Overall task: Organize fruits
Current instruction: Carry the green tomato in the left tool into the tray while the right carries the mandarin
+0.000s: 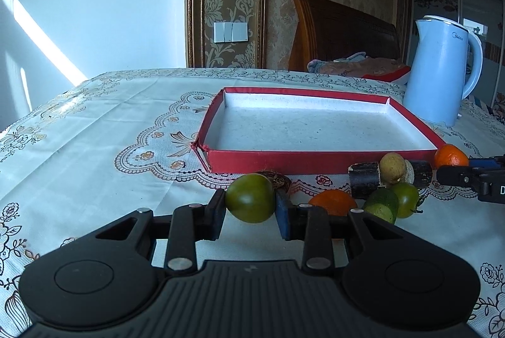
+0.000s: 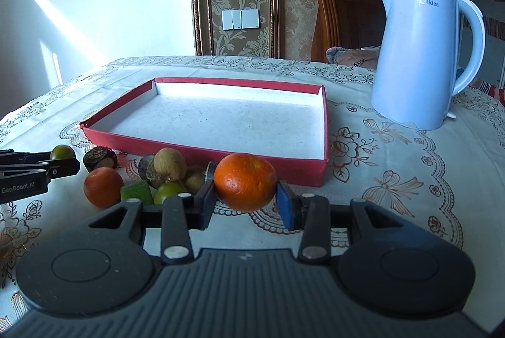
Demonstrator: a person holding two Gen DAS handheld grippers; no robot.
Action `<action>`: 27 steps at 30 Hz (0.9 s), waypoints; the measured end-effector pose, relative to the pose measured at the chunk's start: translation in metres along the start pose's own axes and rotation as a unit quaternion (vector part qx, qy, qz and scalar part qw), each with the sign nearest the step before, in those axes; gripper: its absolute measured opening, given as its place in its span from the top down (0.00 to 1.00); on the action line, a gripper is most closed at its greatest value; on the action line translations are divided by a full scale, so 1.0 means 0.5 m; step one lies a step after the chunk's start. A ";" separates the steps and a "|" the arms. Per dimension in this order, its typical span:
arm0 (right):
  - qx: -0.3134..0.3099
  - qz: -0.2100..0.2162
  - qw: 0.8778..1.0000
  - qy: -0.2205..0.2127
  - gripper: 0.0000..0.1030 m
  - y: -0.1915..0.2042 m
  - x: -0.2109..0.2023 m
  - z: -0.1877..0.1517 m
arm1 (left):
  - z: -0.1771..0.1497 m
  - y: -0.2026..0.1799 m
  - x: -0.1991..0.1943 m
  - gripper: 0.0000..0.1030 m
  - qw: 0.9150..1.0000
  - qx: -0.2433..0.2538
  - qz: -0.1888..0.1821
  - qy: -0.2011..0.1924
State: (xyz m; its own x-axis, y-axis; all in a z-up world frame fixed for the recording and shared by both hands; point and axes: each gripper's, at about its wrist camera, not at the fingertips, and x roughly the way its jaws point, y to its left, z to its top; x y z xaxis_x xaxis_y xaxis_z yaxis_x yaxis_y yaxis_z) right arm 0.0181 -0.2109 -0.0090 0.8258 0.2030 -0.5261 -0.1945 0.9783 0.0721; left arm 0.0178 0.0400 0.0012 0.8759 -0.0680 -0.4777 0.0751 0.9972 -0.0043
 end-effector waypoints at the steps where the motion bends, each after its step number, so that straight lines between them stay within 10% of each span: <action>1: -0.001 0.001 1.000 -0.004 0.62 0.006 -0.003 0.003 | 0.004 -0.002 -0.001 0.68 1.000 -0.001 0.003 -0.001; 27: -0.006 0.004 0.999 -0.047 0.62 0.049 -0.003 0.042 | 0.071 -0.045 0.007 0.68 0.998 -0.009 0.042 -0.041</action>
State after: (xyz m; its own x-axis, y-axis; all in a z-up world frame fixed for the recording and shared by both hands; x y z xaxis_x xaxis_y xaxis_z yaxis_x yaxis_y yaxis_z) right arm 0.0232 -0.1862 0.0115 0.8698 0.2143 -0.4445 -0.2069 0.9762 0.0659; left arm 0.0362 0.0161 0.0307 0.9151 0.0132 -0.4031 -0.0071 0.9998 0.0166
